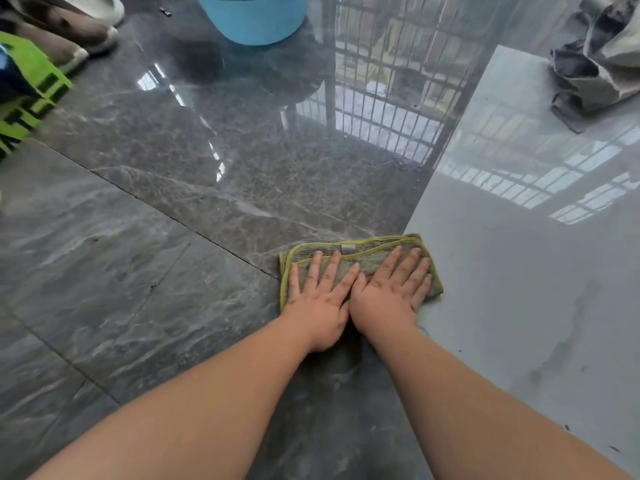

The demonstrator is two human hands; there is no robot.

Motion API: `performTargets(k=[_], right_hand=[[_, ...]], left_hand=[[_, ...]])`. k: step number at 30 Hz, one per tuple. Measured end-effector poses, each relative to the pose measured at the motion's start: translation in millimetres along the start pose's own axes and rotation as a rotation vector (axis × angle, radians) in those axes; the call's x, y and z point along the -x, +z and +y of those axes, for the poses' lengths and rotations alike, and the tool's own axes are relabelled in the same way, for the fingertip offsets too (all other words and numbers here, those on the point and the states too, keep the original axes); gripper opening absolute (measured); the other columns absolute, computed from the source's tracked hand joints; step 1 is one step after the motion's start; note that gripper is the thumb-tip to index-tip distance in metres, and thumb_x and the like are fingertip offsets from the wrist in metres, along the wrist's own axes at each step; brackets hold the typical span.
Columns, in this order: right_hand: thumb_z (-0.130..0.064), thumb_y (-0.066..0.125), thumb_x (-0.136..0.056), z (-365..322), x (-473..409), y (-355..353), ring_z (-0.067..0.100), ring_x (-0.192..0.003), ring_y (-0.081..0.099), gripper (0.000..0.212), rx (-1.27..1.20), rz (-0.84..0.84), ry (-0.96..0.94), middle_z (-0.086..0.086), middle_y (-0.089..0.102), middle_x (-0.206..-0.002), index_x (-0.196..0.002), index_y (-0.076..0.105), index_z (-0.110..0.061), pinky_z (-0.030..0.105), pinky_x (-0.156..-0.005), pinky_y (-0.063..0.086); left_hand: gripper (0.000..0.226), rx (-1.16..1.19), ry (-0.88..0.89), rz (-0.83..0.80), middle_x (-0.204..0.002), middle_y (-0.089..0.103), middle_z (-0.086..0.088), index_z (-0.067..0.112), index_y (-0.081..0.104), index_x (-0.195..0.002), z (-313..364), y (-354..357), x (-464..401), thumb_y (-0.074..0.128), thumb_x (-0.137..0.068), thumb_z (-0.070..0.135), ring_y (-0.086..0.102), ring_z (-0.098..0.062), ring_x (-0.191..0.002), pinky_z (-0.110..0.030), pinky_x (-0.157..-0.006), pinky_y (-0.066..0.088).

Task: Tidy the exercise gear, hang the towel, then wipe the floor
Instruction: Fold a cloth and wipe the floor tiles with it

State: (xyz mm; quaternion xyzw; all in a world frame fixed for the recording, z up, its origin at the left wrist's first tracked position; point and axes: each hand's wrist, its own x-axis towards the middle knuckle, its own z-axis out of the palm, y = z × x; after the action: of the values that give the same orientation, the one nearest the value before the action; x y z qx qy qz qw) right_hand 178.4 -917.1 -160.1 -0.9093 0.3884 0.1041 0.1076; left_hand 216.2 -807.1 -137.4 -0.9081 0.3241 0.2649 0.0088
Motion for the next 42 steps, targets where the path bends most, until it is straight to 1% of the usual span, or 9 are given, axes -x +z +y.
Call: performTargets(k=[7, 11, 14, 21, 25, 30, 32, 36, 42], right_hand=[[-0.051, 0.033, -0.095, 0, -9, -7, 0.041, -0.147, -0.015, 0.085, -0.014, -0.056, -0.054, 0.023, -0.011, -0.161, -0.154, -0.006, -0.005, 0.052, -0.117, -0.016], [-0.053, 0.027, -0.096, -2, -12, -10, 0.04, -0.146, -0.02, 0.084, 0.01, -0.103, -0.049, 0.022, -0.016, -0.16, -0.153, -0.012, -0.006, 0.052, -0.116, -0.018], [-0.051, 0.03, -0.094, -2, -13, -11, 0.041, -0.147, -0.018, 0.084, 0.007, -0.113, -0.041, 0.023, -0.014, -0.161, -0.154, -0.008, -0.006, 0.051, -0.116, -0.017], [-0.062, -0.001, -0.079, -6, -16, -16, 0.038, -0.146, -0.023, 0.092, 0.084, -0.212, 0.006, 0.022, -0.02, -0.16, -0.152, -0.015, -0.008, 0.044, -0.108, -0.03], [-0.063, -0.001, -0.076, -11, -16, -20, 0.039, -0.147, -0.02, 0.095, 0.11, -0.227, 0.044, 0.022, -0.017, -0.16, -0.154, -0.01, -0.008, 0.043, -0.109, -0.029], [-0.067, -0.005, -0.07, -11, -17, -21, 0.036, -0.146, -0.023, 0.1, 0.125, -0.26, 0.062, 0.019, -0.021, -0.16, -0.152, -0.016, -0.011, 0.043, -0.112, -0.025], [-0.068, -0.003, -0.071, -9, -19, -21, 0.034, -0.146, -0.025, 0.099, 0.128, -0.244, 0.069, 0.017, -0.024, -0.16, -0.152, -0.02, -0.013, 0.044, -0.114, -0.021], [-0.056, 0.021, -0.077, -18, -18, -23, 0.031, -0.147, -0.025, 0.095, 0.061, -0.233, 0.119, 0.015, -0.023, -0.16, -0.153, -0.017, -0.014, 0.044, -0.118, -0.017], [-0.05, 0.023, -0.083, -32, -10, -18, 0.028, -0.147, -0.024, 0.088, 0.036, -0.156, 0.021, 0.012, -0.022, -0.161, -0.155, -0.014, -0.015, 0.044, -0.118, -0.017]], left_hand=[[0.061, 0.025, -0.044, -0.119, -0.156, -0.034, 0.007, 0.043, -0.021, -0.149, 3, -13, -4, 0.015, -0.1, 0.049, -0.036, -0.025, -0.141, -0.058, -0.111, -0.021], [0.062, 0.041, -0.027, -0.131, -0.151, -0.04, 0.008, 0.042, -0.024, -0.147, 2, -14, -6, 0.015, -0.1, 0.049, -0.037, -0.027, -0.141, -0.06, -0.111, -0.021], [0.063, 0.063, -0.005, -0.122, -0.154, -0.038, 0.006, 0.042, -0.025, -0.147, -2, -12, -8, 0.015, -0.099, 0.052, -0.037, -0.029, -0.14, -0.061, -0.109, -0.022], [0.067, 0.117, 0.056, -0.218, -0.147, -0.046, 0.003, 0.036, -0.03, -0.145, -7, -18, -9, 0.015, -0.099, 0.053, -0.045, -0.031, -0.134, -0.065, -0.104, -0.026], [0.076, 0.145, 0.102, -0.281, -0.146, -0.049, 0.0, 0.034, -0.033, -0.144, -11, -23, -13, 0.02, -0.096, 0.059, -0.05, -0.033, -0.129, -0.066, -0.101, -0.028], [0.085, 0.134, 0.125, -0.335, -0.143, -0.053, -0.002, 0.031, -0.036, -0.144, -13, -30, -11, 0.023, -0.093, 0.065, -0.053, -0.036, -0.125, -0.068, -0.098, -0.03], [0.087, 0.143, 0.145, -0.325, -0.14, -0.055, -0.002, 0.03, -0.035, -0.144, -14, -33, -13, 0.023, -0.091, 0.068, -0.054, -0.036, -0.124, -0.067, -0.097, -0.032], [0.086, 0.106, 0.204, -0.243, -0.147, -0.049, -0.002, 0.028, -0.032, -0.146, -22, -26, -1, 0.022, -0.092, 0.068, -0.051, -0.035, -0.128, -0.066, -0.101, -0.029], [0.081, 0.125, 0.112, -0.157, -0.148, -0.047, 0.0, 0.026, -0.032, -0.146, -26, -14, 15, 0.018, -0.095, 0.065, -0.048, -0.032, -0.131, -0.064, -0.104, -0.027]])
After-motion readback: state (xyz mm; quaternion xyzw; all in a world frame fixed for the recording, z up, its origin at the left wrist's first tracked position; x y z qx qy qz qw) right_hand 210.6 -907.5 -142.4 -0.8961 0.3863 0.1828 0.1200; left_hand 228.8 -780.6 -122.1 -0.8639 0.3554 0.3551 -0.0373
